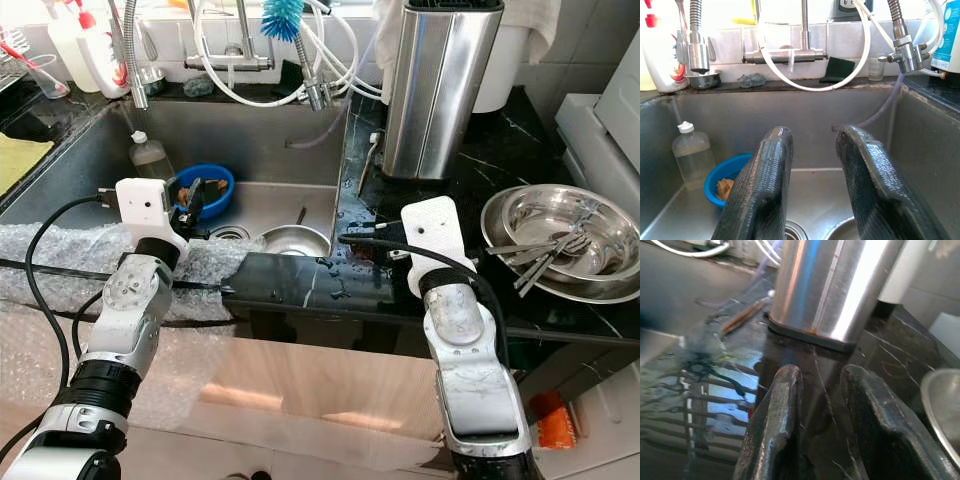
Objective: Kitchen organization
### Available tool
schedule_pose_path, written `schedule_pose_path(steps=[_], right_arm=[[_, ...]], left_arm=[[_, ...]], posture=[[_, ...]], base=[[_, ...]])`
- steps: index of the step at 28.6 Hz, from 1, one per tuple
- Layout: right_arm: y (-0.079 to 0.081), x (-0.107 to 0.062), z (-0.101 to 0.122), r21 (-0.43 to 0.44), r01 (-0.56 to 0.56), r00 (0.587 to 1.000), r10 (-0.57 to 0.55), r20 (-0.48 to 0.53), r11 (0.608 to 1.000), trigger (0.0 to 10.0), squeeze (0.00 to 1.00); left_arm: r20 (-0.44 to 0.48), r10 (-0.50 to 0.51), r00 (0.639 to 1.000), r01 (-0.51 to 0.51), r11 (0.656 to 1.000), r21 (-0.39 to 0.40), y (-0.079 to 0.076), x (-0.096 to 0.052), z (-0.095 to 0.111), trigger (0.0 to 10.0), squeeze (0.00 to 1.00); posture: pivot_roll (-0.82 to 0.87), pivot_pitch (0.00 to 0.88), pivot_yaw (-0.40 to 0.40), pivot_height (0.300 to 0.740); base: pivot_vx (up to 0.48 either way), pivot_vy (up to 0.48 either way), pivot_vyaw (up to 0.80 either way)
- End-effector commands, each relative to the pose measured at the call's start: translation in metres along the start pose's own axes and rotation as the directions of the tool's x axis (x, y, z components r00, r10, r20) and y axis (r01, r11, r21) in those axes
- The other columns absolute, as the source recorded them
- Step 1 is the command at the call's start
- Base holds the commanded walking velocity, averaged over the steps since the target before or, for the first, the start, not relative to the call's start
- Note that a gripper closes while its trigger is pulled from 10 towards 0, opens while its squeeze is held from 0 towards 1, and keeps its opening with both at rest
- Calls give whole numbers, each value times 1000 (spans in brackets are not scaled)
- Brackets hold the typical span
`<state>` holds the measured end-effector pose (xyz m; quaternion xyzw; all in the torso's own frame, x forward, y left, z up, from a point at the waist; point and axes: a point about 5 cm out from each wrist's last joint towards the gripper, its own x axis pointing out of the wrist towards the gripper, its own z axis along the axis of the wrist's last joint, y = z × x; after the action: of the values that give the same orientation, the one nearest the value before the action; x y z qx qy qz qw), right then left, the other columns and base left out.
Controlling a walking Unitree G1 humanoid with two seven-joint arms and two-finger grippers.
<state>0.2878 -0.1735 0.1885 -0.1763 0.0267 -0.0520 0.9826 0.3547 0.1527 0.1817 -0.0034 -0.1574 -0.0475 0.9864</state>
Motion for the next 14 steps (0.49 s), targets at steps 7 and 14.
schedule_pose_path(steps=[7,14], right_arm=[[-13,-2,-5,53,142,987,-138,-81,988,10000,0],[-17,-4,-5,50,173,981,-167,-99,984,10000,0]], left_arm=[[-3,-12,1000,12,1000,22,0,1,-1,10000,0],[-4,-14,1000,14,1000,22,0,1,-1,10000,0]], posture=[[-134,97,70,740],[-136,99,72,740]], base=[[0,0,0],[0,0,0]])
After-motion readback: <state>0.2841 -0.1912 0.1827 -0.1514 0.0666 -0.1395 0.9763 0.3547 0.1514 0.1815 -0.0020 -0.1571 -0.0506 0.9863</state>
